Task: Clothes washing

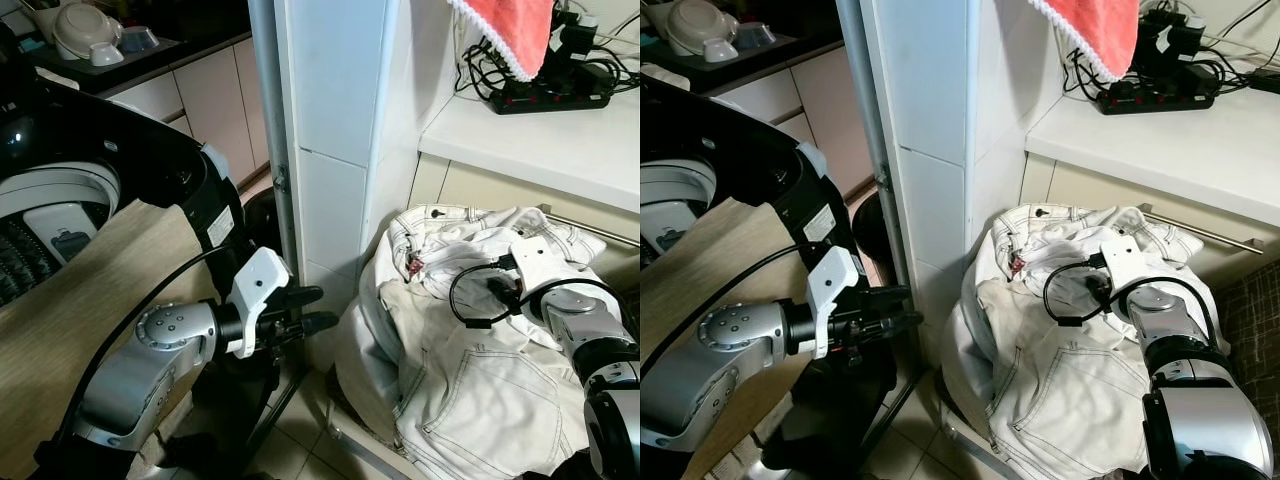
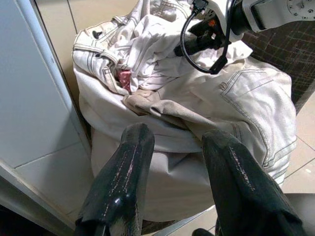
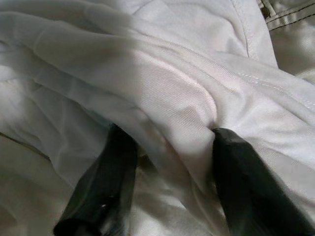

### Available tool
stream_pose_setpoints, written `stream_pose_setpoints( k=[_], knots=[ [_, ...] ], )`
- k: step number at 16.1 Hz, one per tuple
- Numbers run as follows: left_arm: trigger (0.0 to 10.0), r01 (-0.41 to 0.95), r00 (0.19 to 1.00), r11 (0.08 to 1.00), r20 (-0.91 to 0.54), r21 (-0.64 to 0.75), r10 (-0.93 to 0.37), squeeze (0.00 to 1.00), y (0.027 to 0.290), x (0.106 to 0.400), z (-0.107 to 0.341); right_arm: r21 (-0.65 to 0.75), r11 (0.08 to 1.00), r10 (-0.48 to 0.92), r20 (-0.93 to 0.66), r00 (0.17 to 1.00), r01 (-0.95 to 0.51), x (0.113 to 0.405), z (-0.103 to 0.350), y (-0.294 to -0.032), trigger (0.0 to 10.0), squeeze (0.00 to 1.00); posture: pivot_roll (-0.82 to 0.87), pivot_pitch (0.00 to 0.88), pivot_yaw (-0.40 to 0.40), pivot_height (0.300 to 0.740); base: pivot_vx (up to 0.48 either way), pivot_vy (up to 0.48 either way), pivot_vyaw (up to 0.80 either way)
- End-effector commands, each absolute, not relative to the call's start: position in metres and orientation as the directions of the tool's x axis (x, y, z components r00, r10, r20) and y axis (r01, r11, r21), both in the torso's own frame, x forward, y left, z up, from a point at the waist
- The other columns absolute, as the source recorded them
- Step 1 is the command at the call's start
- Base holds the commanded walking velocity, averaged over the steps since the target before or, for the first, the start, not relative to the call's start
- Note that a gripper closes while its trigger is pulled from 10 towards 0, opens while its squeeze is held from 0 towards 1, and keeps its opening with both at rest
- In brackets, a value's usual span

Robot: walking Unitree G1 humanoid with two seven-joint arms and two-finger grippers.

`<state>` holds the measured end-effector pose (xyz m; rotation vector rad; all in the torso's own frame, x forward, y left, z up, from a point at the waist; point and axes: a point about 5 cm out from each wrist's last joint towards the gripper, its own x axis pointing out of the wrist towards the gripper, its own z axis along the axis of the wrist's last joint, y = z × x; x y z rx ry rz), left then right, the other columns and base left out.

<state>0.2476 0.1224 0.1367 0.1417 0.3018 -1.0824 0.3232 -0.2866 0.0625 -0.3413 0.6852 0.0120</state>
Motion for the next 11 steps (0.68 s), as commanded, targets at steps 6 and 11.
stream_pose_setpoints(
  k=[6, 11],
  knots=[
    [10.0, 0.899, 0.405, 0.436, -0.324, -0.027, -0.855, 0.0, 0.118, 0.244, 0.132, -0.321, 0.94, -0.117, -0.626, 0.771, -0.118, 0.317, 0.058, -0.294, 0.0, 0.0, -0.08, 0.0, 0.068, 0.74, 0.0, 0.0, 0.0],
    [10.0, 0.878, 0.454, 0.479, -0.291, -0.014, -0.842, 0.0, 0.116, 0.25, 0.134, -0.31, 0.946, -0.12, -0.611, 0.782, -0.097, 0.314, 0.06, -0.3, 0.0, 0.0, -0.09, 0.0, 0.066, 0.74, 0.0, 0.0, 0.0]
  ],
)
